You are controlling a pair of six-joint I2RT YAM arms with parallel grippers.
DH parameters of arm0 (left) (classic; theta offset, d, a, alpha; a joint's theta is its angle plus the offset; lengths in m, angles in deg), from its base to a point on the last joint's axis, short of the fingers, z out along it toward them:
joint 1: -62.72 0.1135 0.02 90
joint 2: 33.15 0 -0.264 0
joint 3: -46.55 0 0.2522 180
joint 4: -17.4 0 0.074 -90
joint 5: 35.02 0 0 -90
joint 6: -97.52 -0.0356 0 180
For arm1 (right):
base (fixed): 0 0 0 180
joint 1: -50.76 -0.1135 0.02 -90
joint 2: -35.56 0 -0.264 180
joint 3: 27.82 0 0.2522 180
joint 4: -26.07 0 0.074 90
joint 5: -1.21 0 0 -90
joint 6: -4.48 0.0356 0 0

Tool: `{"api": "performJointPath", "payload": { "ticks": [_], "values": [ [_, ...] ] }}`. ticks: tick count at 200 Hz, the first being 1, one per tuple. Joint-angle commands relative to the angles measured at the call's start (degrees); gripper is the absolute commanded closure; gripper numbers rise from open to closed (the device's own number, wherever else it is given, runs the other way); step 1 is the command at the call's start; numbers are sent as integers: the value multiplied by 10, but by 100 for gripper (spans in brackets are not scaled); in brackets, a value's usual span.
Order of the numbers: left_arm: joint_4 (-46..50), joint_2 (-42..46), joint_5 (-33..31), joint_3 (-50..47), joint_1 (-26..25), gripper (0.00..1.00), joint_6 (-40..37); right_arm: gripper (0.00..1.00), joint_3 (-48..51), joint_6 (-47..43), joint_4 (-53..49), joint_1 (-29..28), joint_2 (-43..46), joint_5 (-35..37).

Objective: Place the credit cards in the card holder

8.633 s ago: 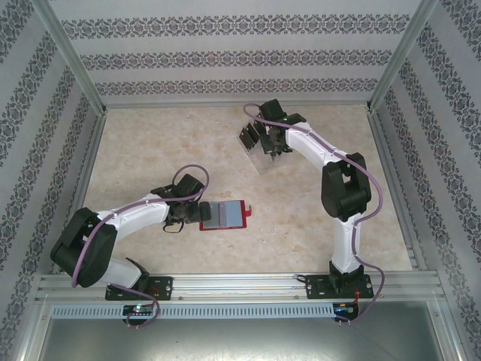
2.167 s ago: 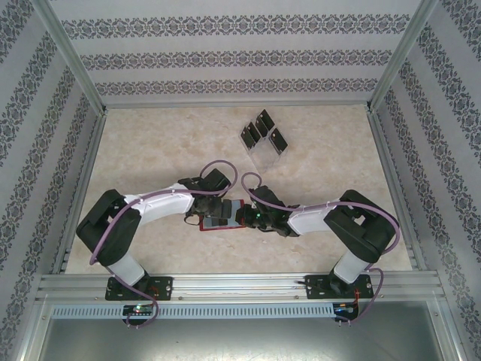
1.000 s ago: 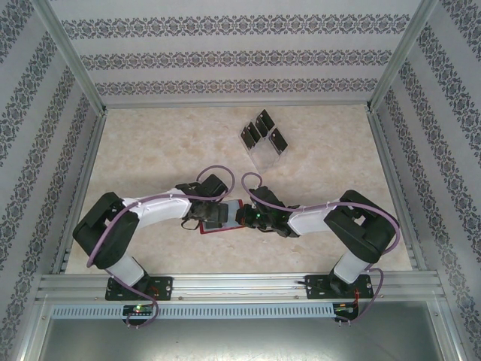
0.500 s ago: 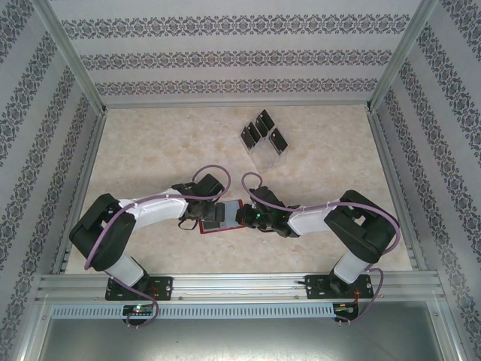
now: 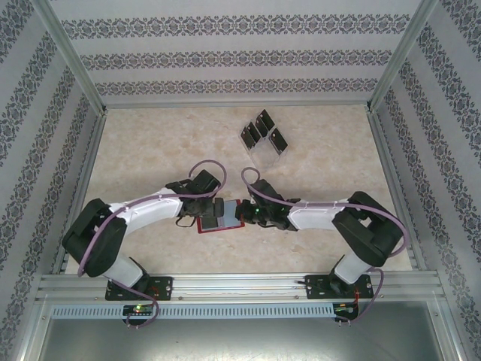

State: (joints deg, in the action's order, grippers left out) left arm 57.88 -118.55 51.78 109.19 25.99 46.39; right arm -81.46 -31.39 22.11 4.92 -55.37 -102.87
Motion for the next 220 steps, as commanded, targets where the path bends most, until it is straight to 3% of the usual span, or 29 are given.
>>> {"api": "performJointPath", "payload": {
  "ticks": [1, 38, 107, 177, 220],
  "values": [
    [20, 31, 0, 9, 9, 0, 4, 93, -37, -43, -79, 2, 31, 7],
    [31, 69, -6, -36, 23, 0, 7, 72, -77, -74, -158, 2, 28, 20],
    [30, 94, -9, -106, 38, 0, 10, 70, -106, -102, -212, -4, 0, 44],
    [18, 87, -10, -113, 39, 0, 12, 68, -118, -107, -221, -17, -1, 44],
    [-25, 110, 52, -116, 56, 0, 31, 68, -139, -129, -273, -19, 19, 84]
  ]
}}
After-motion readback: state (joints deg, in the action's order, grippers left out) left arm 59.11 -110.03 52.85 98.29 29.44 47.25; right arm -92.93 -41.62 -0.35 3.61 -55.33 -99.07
